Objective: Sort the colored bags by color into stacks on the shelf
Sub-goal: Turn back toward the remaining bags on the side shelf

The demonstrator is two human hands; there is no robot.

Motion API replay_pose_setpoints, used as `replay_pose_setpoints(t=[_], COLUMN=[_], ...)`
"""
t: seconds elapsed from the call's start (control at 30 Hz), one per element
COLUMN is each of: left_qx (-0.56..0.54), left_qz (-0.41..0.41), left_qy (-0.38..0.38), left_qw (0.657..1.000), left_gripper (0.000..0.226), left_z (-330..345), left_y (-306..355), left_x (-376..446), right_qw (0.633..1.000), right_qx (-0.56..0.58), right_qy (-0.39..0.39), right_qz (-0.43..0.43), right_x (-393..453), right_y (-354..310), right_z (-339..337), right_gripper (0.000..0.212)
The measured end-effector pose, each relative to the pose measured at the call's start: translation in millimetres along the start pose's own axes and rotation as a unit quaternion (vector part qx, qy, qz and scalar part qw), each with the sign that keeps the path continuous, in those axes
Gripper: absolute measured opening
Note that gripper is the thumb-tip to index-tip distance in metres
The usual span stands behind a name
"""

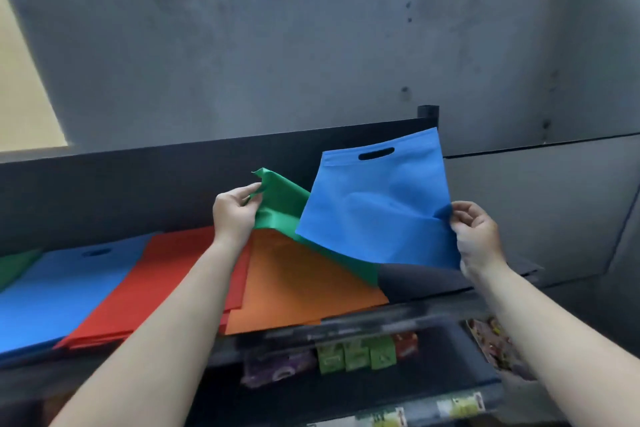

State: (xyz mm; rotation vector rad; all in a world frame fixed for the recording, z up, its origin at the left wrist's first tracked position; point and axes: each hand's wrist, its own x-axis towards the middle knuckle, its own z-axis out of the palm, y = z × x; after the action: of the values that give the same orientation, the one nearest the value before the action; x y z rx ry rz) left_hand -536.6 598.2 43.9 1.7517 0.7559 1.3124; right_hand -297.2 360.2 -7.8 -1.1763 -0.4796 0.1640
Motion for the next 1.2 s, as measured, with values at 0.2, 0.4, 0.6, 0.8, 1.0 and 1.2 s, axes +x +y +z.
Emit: replay_pose_setpoints(t=[0.2,0.4,0.6,0.8,1.0,1.2], left_qx=[-0.010,-0.031,-0.005,0.055,0.083,0.064], left_qz=[0.008,0.016,0.013,0.010,0.015,0.039], left_qy=[0.043,0.069,0.140,0.188,0.223,0.214], left_qw=[0.999,0.997,0.990,0.981,0.971,0.974], left_gripper=[0.026,0.024,0.024,0.030,0.030,0.029], left_z=[-114.9,-208.3,-276.6,-344.6,-417.4,-486.4], left_y=[-30.4,-47.2,-55.9,-57.4,-74.1,-101.0], left_x=[20.0,20.6,13.9,16.5,29.4,75.1], right_qw=[0.999,0.995,0.986,0.972,0.964,0.971], right_qx=[0.015,0.021,0.022,0.051,0.055,0.067], right_qy=[-0.048,-0.085,-0.154,-0.213,-0.243,-0.218], right_qz=[0.017,0.040,0.059,0.086,0.090,0.068], right_x=[-44.7,-81.7,-103.4,-133.0,-171.1,-198.7], right_y=[27.2,48.8,58.9,67.2,81.2,87.6], right_z=[105.0,187.4,254.2,320.2,389.0,456.8], right_gripper=[0.030,0.034,0.033,0.033,0.034,0.037])
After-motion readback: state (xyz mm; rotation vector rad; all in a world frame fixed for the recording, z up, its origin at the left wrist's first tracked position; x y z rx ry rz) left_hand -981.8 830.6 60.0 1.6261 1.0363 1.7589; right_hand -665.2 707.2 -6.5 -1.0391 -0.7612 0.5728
